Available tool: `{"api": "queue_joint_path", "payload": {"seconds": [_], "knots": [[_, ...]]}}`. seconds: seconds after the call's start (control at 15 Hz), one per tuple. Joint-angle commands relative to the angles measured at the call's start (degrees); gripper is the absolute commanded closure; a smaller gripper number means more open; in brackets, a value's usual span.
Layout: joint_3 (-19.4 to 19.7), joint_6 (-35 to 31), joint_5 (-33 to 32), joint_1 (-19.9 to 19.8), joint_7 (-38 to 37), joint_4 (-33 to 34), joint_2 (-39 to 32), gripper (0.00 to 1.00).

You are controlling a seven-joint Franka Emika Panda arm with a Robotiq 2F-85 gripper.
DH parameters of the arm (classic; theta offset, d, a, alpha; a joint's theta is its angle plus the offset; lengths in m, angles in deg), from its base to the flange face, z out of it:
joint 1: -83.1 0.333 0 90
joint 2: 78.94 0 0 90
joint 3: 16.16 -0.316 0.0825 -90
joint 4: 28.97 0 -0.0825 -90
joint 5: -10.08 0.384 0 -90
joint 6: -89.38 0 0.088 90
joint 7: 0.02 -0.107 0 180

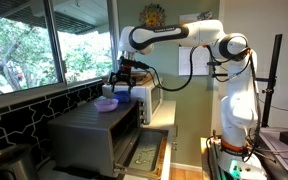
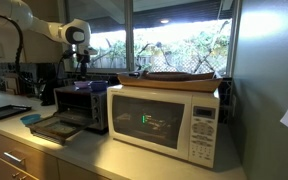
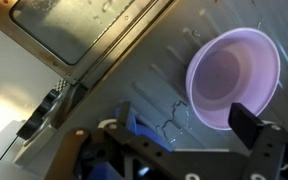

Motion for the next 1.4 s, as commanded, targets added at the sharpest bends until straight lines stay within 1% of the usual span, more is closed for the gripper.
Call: {"api": "queue_joint_path", "payload": {"seconds": [0.0,0.13,0.2,0.27,0.47,0.6,0.73,0.93,1.0,1.07,1.2,1.33], "knots": [[-0.53,-3.31,1.87,0.78,-0.3,-2.28,-0.27,0.0],[-0.77,-4.17,1.97,1.07,-0.27,-2.59,-0.76,0.0],[-0.82,-4.63,2.08,1.21,-0.15,-2.91,-0.88,0.02],[-0.86,-4.85,2.22,1.33,-0.08,-3.11,-1.04,0.14],[-0.84,-5.13,2.33,1.58,0.07,-3.38,-1.31,0.4],[-0.81,-5.08,2.37,1.65,0.07,-3.43,-1.48,0.57],[-0.78,-4.86,2.41,1.67,0.15,-3.4,-1.63,0.71],[-0.78,-4.74,2.42,1.69,0.14,-3.33,-1.85,0.95],[-0.78,-4.71,2.41,1.7,0.13,-3.3,-1.9,0.98],[-0.79,-4.69,2.39,1.71,0.12,-3.24,-1.96,0.95],[-0.78,-4.67,2.43,1.71,0.14,-3.16,-1.94,1.0],[-0.72,-4.66,2.44,1.65,0.27,-3.1,-1.64,0.99]]}}
